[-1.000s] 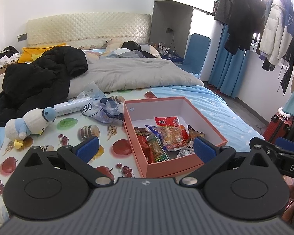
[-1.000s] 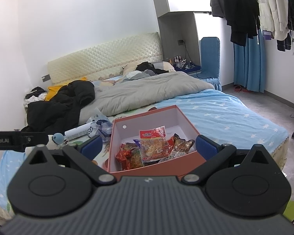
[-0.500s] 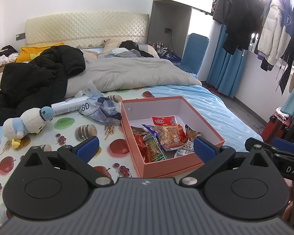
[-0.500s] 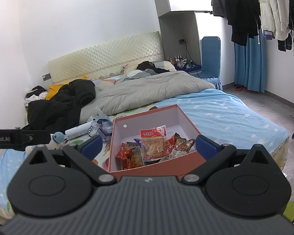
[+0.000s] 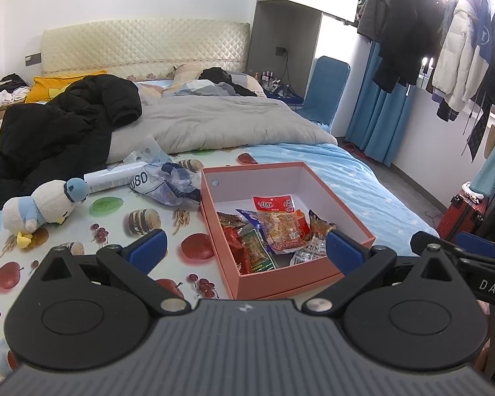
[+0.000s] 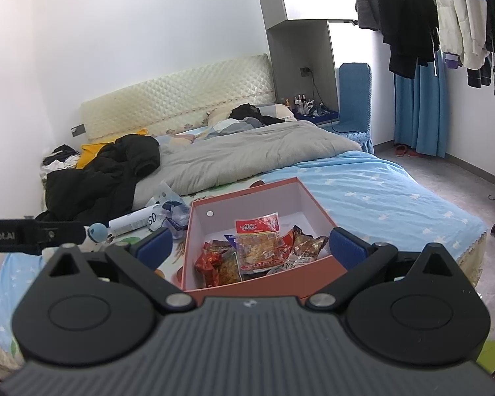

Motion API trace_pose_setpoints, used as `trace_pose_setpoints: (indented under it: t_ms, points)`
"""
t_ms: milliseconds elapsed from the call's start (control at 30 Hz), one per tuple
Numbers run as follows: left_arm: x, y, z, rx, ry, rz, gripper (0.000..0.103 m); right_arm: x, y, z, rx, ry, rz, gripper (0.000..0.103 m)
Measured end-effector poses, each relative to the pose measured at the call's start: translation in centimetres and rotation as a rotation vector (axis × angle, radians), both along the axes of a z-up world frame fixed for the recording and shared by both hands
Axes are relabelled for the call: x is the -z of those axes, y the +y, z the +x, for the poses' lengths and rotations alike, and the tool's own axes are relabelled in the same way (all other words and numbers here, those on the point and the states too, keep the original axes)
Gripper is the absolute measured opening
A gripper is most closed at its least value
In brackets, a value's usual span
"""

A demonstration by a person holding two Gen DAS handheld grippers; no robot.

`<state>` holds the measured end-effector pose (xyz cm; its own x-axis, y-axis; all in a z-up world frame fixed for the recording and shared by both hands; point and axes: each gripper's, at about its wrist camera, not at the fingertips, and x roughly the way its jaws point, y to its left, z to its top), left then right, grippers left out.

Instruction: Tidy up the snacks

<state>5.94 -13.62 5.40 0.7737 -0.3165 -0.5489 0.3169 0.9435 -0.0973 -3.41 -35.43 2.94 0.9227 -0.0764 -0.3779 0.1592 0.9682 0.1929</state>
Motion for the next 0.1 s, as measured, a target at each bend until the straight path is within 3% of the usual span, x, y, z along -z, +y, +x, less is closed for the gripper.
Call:
trace_pose_setpoints:
  t_ms: [100]
  points:
    - [-0.05, -0.05, 0.02, 0.003, -0.001, -0.003, 0.103, 0.02, -0.02, 0.02, 0.0, 0.0, 0.001, 0.103]
